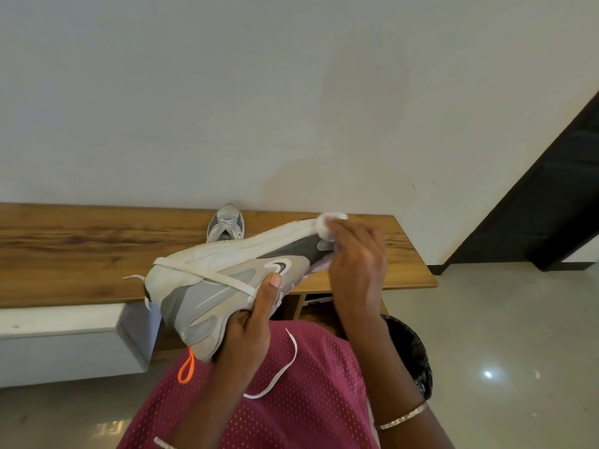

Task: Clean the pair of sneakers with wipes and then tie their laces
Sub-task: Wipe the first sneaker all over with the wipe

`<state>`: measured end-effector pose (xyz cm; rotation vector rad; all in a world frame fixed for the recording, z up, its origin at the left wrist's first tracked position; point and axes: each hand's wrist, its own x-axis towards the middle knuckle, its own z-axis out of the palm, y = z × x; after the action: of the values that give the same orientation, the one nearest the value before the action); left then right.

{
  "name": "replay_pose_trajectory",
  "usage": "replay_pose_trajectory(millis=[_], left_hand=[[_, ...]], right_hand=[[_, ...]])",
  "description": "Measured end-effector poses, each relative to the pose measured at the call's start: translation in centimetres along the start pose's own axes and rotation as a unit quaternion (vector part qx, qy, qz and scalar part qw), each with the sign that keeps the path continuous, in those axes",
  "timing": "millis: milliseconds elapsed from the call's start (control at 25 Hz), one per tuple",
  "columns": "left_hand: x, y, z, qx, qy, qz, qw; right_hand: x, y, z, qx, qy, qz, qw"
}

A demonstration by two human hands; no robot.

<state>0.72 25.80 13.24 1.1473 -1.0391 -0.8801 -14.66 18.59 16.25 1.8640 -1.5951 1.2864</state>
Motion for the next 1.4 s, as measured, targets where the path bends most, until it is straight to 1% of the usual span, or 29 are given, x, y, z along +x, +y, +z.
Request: replay_pose_trajectory(millis=[80, 160, 240, 360, 440, 480, 520, 640, 720, 760, 840, 1000, 1080, 1280, 1400], left_hand=[[0.2, -0.1, 0.0, -0.001, -0.006, -0.005, 1.0], [0.2, -0.2, 0.0, -0.003, -0.002, 0.007, 1.0], [0.3, -0.5, 0.1, -0.004, -0.004, 0.019, 1.0], [0.4, -0.7, -0.1, -0.01, -0.007, 0.032, 0.999], [0.5, -0.8, -0.3, -0.021, -0.014, 0.023, 0.999], [0.5, -0.9, -0.3, -0.023, -0.013, 0.019, 0.999], [0.5, -1.0, -0.4, -0.021, -0.009, 0.016, 1.0], [0.5, -0.9, -0.3, -0.019, -0.001, -0.001, 1.0], [0.6, -0.8, -0.2, -0.021, 0.001, -0.011, 1.0], [0.6, -0.7, -0.1, -0.023, 0.002, -0.017, 1.0], [0.6, -0.7, 0.1, -0.015, -0.005, -0.025, 1.0], [0.4, -1.3, 0.5, -0.006, -0.064, -0.027, 0.998], [0.5, -1.6, 0.2, 0.007, -0.067, -0.016, 0.998], [0.7, -1.5, 0.1, 0.007, -0.041, -0.011, 0.999], [0.7, -1.3, 0.3, 0.01, -0.041, -0.014, 0.999]], right_hand=[[0.4, 1.4, -0.5, 0.017, 0.004, 0.085, 0.996], [0.5, 1.0, -0.6, 0.038, 0.009, 0.103, 0.994], [0.7, -0.8, -0.5, 0.057, 0.009, 0.082, 0.995], [0.2, -3.5, -0.4, 0.09, -0.013, 0.007, 0.996], [0.1, -2.8, -0.1, 0.097, -0.023, -0.022, 0.995], [0.2, -1.8, 0.0, 0.093, -0.017, -0.017, 0.995], [0.2, -0.7, 0.1, 0.087, -0.004, 0.005, 0.996], [-0.3, 1.4, 0.2, 0.087, 0.02, 0.122, 0.989], [-0.5, 1.5, 0.3, 0.079, 0.015, 0.157, 0.984], [-0.4, 1.3, 0.2, 0.072, 0.014, 0.156, 0.985], [0.4, -0.2, 0.3, 0.069, 0.011, 0.127, 0.989], [0.0, -4.6, 0.4, 0.089, -0.044, -0.008, 0.995], [-0.2, -4.0, 0.4, 0.089, -0.053, -0.016, 0.995], [-0.2, 1.1, -0.2, 0.047, 0.004, 0.105, 0.993], [-0.7, 1.1, -0.2, 0.036, 0.022, 0.16, 0.986]])
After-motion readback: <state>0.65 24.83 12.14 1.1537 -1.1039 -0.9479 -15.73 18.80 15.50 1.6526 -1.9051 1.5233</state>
